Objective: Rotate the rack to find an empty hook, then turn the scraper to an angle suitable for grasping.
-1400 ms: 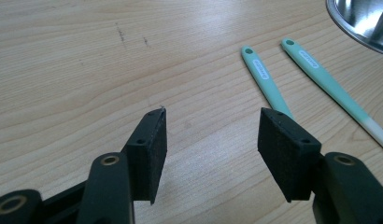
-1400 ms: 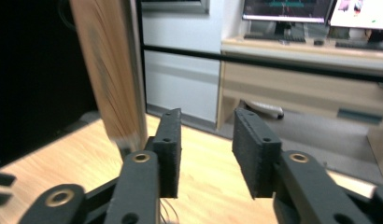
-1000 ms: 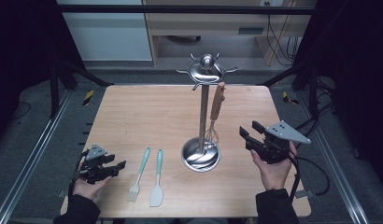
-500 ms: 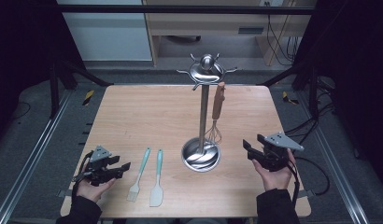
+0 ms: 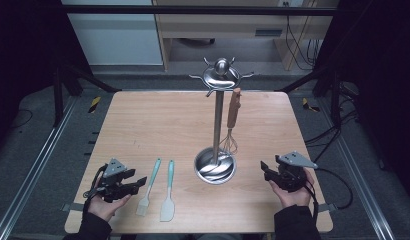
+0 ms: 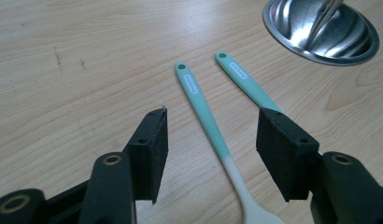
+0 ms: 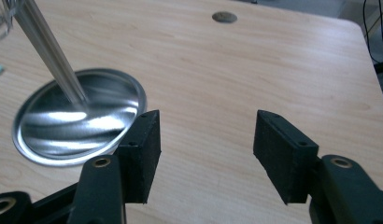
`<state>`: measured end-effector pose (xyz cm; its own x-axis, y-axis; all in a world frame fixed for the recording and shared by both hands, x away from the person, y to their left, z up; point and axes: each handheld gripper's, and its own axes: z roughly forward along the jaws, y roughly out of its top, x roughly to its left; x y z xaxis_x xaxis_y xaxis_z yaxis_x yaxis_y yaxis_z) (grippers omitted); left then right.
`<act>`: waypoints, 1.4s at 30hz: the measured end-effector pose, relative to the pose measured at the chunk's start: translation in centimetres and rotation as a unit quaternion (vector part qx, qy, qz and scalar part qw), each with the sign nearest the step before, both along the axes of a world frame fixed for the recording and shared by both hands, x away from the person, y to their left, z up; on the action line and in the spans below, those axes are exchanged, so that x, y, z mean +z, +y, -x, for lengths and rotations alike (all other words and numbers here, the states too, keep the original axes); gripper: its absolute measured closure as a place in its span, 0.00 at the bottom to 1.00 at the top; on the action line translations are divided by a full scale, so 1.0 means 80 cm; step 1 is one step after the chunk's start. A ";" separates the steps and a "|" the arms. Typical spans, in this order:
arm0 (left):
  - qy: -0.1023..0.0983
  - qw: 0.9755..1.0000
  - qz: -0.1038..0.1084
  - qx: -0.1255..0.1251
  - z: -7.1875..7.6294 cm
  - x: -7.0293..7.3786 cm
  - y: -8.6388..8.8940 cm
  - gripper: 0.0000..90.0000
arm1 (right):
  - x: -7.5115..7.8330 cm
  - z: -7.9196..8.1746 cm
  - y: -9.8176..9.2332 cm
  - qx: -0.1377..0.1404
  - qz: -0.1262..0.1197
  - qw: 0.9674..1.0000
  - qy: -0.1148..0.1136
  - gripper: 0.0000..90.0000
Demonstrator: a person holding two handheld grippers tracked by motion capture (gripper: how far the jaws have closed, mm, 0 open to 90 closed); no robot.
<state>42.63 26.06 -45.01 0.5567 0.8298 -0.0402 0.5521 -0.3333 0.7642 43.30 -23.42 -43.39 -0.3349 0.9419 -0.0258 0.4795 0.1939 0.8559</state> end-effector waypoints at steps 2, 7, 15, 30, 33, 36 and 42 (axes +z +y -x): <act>0.001 1.000 -0.002 -0.001 0.000 0.000 -0.006 0.49 | -0.006 0.002 -0.003 -0.001 -0.001 1.000 0.010 0.46; 0.004 1.000 -0.002 -0.004 0.000 -0.002 -0.019 0.49 | -0.012 0.004 -0.006 -0.003 0.006 1.000 0.008 0.46; 0.012 1.000 0.000 -0.008 -0.002 -0.007 -0.039 0.49 | -0.015 0.002 -0.005 -0.004 0.000 1.000 0.017 0.45; 0.029 0.998 -0.036 -0.029 -0.003 -0.020 -0.086 0.53 | -0.018 0.000 -0.007 -0.006 0.005 1.000 0.019 0.45; 0.034 0.998 -0.043 -0.033 -0.003 -0.023 -0.091 0.54 | -0.018 0.000 -0.007 -0.007 0.003 1.000 0.023 0.45; 0.045 0.997 -0.050 -0.032 -0.004 -0.027 -0.096 0.57 | -0.018 0.000 -0.006 -0.004 0.002 1.000 0.025 0.46; 0.060 0.995 -0.066 -0.038 -0.004 -0.035 -0.106 0.63 | -0.021 -0.002 -0.005 -0.001 0.009 0.999 0.030 0.46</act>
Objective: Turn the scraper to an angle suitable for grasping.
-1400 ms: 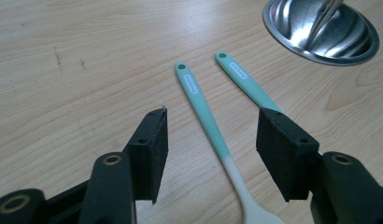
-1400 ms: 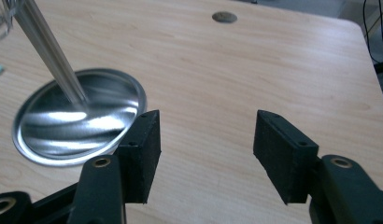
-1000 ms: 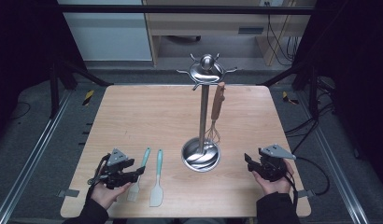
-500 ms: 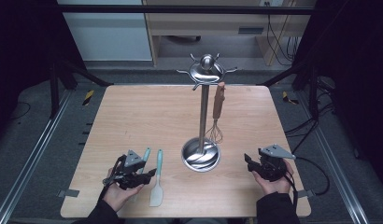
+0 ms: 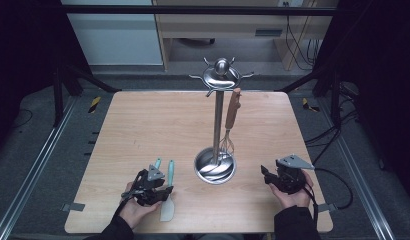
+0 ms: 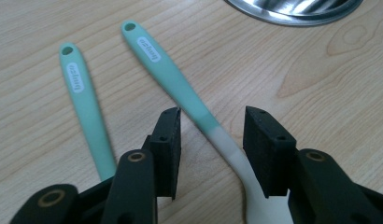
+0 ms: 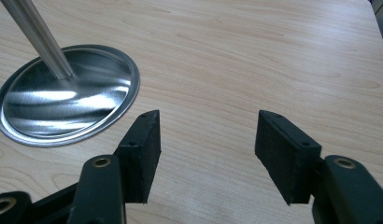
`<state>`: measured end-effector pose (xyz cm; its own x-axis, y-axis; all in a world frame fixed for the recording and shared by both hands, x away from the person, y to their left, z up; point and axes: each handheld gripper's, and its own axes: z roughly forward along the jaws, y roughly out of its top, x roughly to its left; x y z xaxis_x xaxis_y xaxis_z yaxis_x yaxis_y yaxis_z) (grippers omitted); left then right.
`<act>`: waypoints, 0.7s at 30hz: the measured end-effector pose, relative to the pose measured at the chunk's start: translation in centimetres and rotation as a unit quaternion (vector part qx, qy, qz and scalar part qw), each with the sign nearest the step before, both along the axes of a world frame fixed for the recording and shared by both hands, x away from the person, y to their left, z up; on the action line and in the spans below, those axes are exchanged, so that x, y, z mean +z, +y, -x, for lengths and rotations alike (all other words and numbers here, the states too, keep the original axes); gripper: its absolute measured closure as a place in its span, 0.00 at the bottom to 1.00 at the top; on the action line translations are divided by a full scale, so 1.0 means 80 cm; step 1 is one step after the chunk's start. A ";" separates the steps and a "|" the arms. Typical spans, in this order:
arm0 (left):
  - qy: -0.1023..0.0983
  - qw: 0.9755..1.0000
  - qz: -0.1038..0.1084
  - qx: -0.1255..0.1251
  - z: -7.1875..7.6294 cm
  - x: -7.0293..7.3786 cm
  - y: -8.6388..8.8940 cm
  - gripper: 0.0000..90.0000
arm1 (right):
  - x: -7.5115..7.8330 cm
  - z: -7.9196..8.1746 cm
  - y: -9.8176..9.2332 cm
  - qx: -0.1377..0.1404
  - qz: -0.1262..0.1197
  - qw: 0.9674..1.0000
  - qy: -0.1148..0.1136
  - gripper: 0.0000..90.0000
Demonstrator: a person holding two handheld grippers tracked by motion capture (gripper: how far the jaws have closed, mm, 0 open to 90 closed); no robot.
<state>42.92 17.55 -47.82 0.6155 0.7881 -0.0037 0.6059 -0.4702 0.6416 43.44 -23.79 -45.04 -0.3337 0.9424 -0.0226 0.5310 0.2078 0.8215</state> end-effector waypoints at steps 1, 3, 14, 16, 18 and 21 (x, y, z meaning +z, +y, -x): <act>0.003 1.000 -0.001 0.001 0.000 -0.001 -0.001 0.64 | 0.000 0.000 0.000 0.000 -0.001 1.000 0.000 0.46; 0.009 1.000 -0.007 0.001 0.000 -0.004 -0.004 0.66 | 0.000 0.000 0.000 0.000 0.001 1.000 -0.002 0.46; 0.020 1.000 -0.018 0.014 0.001 -0.009 -0.015 0.75 | 0.000 0.000 -0.002 -0.002 -0.001 1.000 -0.002 0.46; 0.023 0.999 -0.023 0.016 0.002 -0.008 -0.017 0.78 | 0.000 0.000 -0.002 -0.002 -0.001 1.000 -0.003 0.46; 0.025 0.999 -0.025 0.020 0.001 -0.007 -0.018 0.80 | 0.000 0.000 -0.002 -0.003 -0.001 1.000 -0.003 0.45; 0.032 0.999 -0.024 0.022 -0.001 -0.006 -0.017 0.81 | 0.000 0.000 -0.002 -0.002 0.001 1.000 -0.006 0.45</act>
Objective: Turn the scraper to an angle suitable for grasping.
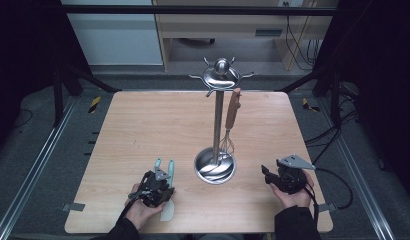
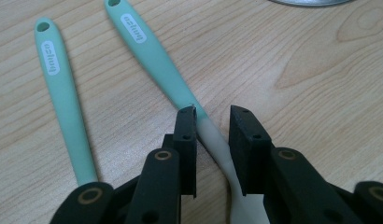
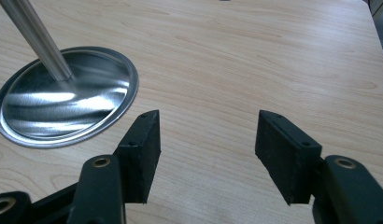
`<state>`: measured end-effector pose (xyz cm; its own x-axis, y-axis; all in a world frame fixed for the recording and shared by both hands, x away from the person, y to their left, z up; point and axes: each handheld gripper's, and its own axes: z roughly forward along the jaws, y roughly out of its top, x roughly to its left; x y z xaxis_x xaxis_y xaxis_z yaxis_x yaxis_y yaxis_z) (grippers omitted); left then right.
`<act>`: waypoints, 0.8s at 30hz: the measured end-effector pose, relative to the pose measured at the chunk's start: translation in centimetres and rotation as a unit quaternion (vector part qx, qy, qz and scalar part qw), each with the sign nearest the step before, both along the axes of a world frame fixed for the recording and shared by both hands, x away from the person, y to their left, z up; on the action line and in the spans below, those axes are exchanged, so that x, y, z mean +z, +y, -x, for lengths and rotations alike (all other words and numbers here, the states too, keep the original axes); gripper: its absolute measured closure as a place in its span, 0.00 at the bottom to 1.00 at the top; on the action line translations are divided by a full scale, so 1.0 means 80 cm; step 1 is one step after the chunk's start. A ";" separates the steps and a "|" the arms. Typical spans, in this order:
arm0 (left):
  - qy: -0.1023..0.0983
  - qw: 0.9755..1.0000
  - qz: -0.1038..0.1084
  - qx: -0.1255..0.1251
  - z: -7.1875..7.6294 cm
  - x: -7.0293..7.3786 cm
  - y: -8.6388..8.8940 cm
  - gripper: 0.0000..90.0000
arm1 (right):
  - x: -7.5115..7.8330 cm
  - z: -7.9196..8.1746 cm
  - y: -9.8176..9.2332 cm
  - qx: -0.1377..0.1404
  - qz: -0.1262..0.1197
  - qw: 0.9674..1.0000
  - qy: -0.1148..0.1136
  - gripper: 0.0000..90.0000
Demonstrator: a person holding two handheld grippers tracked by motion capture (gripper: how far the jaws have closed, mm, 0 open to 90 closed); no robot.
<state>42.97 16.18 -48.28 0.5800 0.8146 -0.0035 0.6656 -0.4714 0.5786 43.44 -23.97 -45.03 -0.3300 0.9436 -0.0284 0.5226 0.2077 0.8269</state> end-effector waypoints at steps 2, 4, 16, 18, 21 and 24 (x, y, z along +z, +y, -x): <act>0.002 1.000 0.004 -0.001 -0.001 0.001 0.002 0.82 | 0.000 0.000 0.000 0.000 -0.002 1.000 0.000 0.45; 0.005 1.000 0.002 -0.004 -0.002 0.003 0.006 0.84 | 0.001 0.001 -0.001 -0.001 -0.003 1.000 0.000 0.45; 0.005 1.000 0.001 0.014 -0.002 0.000 0.006 0.83 | 0.001 0.001 -0.001 -0.001 -0.005 1.000 0.002 0.45; 0.007 1.000 0.001 0.016 -0.003 0.001 0.006 0.84 | 0.000 0.000 -0.001 0.000 -0.003 1.000 0.001 0.45; 0.004 1.000 0.011 0.014 -0.002 0.001 0.008 0.86 | 0.000 0.001 -0.001 0.000 -0.003 1.000 0.001 0.45; -0.003 1.000 0.015 0.001 -0.002 0.002 0.010 0.88 | 0.000 0.000 -0.001 -0.001 -0.002 1.000 -0.001 0.45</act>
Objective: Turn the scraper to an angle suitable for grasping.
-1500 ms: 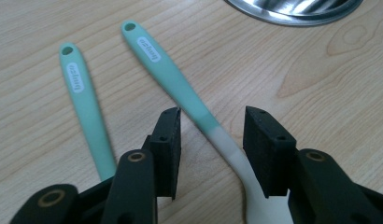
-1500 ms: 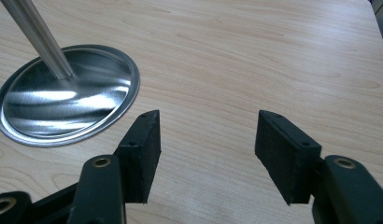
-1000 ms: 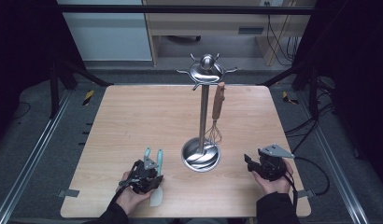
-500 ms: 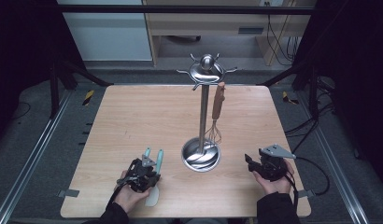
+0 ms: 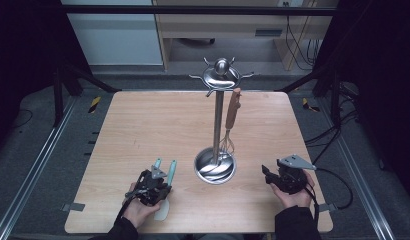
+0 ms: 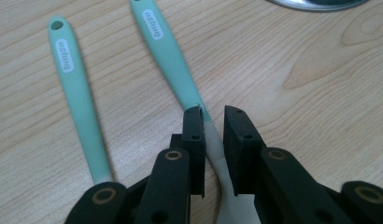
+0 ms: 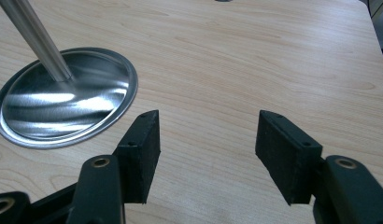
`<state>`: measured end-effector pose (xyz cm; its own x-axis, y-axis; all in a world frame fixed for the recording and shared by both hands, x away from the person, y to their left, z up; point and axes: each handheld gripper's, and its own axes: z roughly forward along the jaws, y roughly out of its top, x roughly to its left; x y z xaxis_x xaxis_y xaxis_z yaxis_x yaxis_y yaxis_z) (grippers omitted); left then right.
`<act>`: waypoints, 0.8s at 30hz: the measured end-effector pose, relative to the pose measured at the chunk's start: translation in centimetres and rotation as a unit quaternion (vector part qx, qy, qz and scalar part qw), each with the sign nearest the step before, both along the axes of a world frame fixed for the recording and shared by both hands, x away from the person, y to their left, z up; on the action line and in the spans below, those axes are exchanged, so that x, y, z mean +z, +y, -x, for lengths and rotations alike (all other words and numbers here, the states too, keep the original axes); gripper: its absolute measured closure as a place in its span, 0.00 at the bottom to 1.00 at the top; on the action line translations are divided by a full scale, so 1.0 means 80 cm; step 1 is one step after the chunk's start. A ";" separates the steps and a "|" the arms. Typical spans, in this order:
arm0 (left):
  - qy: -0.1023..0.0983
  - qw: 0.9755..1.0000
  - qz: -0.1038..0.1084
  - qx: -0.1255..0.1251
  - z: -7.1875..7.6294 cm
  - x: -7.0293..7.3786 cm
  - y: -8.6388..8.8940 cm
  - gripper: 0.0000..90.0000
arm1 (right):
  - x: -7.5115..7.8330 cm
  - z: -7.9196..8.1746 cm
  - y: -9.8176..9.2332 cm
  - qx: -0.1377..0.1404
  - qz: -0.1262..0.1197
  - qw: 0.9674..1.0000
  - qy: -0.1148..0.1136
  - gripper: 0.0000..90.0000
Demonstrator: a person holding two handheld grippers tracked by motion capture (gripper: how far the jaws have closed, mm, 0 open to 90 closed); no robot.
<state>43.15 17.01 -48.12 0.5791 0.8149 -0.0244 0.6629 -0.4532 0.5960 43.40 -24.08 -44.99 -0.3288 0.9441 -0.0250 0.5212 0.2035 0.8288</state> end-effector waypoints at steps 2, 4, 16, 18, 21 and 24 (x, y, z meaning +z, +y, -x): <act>0.000 1.000 0.003 -0.010 0.001 0.000 0.000 0.88 | 0.000 0.000 0.000 0.000 0.000 1.000 0.001 0.45; 0.000 1.000 0.002 -0.016 0.000 0.000 0.001 0.88 | 0.000 0.000 0.000 0.000 0.000 1.000 0.001 0.45; 0.004 1.000 -0.008 0.023 0.006 -0.003 -0.007 0.85 | 0.000 0.001 0.000 0.001 -0.004 1.000 0.004 0.45; 0.009 1.000 -0.004 0.024 0.004 -0.002 -0.006 0.86 | 0.000 0.000 0.000 0.001 -0.001 1.000 0.002 0.45; 0.011 1.000 0.001 0.017 0.003 -0.002 -0.003 0.87 | 0.000 0.000 0.001 0.001 -0.001 1.000 0.002 0.45; 0.003 1.000 0.003 -0.003 -0.001 -0.001 0.002 0.90 | 0.000 0.000 0.000 0.001 -0.003 1.000 0.001 0.45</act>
